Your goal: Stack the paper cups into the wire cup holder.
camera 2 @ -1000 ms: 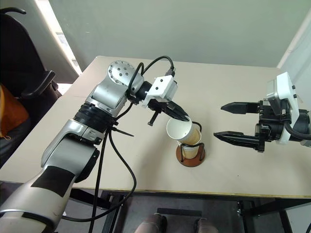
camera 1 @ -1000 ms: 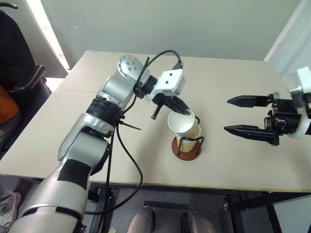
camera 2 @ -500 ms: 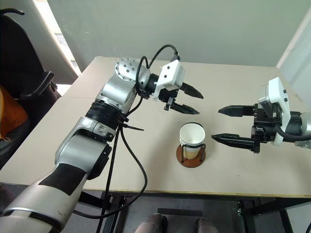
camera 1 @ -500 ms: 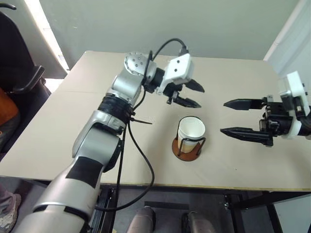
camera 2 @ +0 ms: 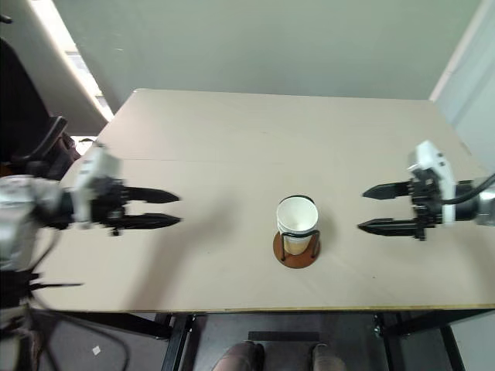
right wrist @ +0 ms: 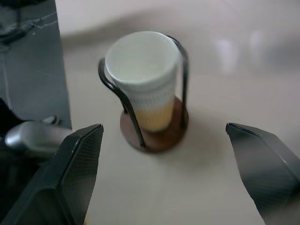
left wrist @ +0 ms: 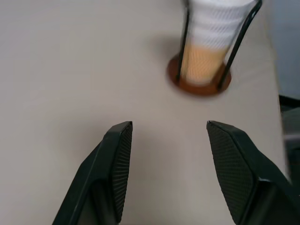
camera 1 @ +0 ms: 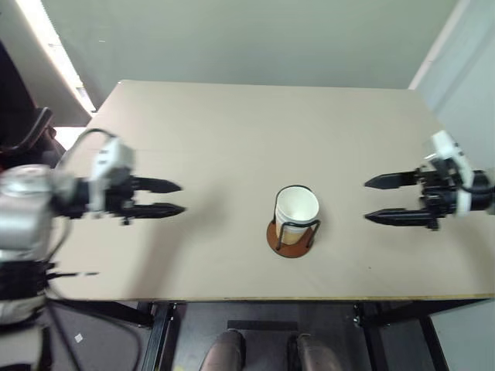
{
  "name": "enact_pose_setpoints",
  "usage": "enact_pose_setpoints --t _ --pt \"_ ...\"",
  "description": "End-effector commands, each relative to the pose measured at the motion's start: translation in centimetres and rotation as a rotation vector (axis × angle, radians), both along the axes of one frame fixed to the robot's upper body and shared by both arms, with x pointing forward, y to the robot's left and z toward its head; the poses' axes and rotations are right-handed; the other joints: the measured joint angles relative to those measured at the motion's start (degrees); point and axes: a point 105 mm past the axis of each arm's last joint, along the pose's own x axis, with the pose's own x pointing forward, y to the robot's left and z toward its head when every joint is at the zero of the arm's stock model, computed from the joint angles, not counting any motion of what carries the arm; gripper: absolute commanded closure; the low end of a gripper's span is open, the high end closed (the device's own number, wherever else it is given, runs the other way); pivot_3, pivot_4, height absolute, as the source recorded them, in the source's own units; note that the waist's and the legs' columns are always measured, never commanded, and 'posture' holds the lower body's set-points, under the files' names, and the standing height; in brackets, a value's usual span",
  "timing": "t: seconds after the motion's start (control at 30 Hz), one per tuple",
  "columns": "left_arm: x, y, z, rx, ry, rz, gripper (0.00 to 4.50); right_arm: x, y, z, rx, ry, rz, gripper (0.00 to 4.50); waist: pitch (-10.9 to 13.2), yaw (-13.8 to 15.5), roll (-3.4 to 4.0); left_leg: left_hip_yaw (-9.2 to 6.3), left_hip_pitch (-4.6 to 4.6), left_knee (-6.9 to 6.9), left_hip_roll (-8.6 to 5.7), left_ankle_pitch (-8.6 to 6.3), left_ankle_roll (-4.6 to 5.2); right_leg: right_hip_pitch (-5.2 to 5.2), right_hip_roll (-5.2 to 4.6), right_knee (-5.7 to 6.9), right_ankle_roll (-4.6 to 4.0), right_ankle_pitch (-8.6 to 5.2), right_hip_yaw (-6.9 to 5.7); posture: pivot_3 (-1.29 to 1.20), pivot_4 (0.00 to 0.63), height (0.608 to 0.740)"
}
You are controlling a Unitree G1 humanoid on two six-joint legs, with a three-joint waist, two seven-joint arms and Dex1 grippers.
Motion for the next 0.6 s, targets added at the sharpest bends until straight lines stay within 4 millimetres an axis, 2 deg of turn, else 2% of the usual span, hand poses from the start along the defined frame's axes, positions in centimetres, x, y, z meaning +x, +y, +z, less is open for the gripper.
enact_pose_setpoints --t 0.03,0.1,0.13,0.3,0.47,0.6 --pt "-1.9 0.7 1.5 -0.006 -0.048 0.042 1.82 0.0 -1.2 2.5 0.005 -0.085 0.016 0.13 -0.06 0.51 0.1 -0.03 0.1 0.01 -0.01 0.0 0.01 0.1 -0.04 0.07 -0.21 -0.11 0.01 0.0 0.15 0.74" --pt "-2.2 1.4 1.5 -0.001 -0.05 0.092 1.82 0.5 -1.3 2.5 -0.004 -0.093 0.018 0.13 -0.05 0.62 0.09 -0.04 0.51 -0.17 -0.03 -0.14 0.11 0.4 -0.08 0.16 -0.91 -0.35 0.02 0.0 0.15 0.74" --pt "-2.3 1.7 1.5 -0.002 -0.054 0.109 1.82 0.7 -1.1 2.5 -0.003 -0.096 0.029 0.13 -0.04 0.58 0.08 -0.08 0.76 -0.27 -0.01 -0.46 0.6 0.58 -0.08 0.17 -1.11 -0.3 -0.02 0.0 0.15 0.74" --pt "-2.1 2.1 1.3 -0.003 -0.067 0.157 1.82 1.4 -0.7 2.8 -0.014 -0.115 0.069 0.13 -0.04 -0.61 0.07 -0.08 1.35 -0.46 0.09 -0.07 0.34 0.86 -0.01 0.2 -1.7 -0.01 -0.09 0.0 0.15 0.74" --pt "-2.4 2.2 1.0 -0.009 -0.072 0.175 1.82 1.8 -0.4 3.2 -0.024 -0.129 0.095 0.13 -0.05 -1.44 0.06 -0.06 1.65 -1.13 0.08 0.29 -0.04 0.87 -0.01 0.15 -1.94 0.14 -0.01 0.0 0.15 0.74" --pt "-2.1 1.8 1.5 -0.08 -0.075 0.181 1.82 1.8 0.0 3.3 -0.008 -0.127 0.112 0.13 -0.05 -1.44 0.06 -0.08 1.66 -1.27 0.25 0.33 -0.05 0.78 0.1 0.19 -2.02 0.06 -0.11 0.0 0.15 0.74"
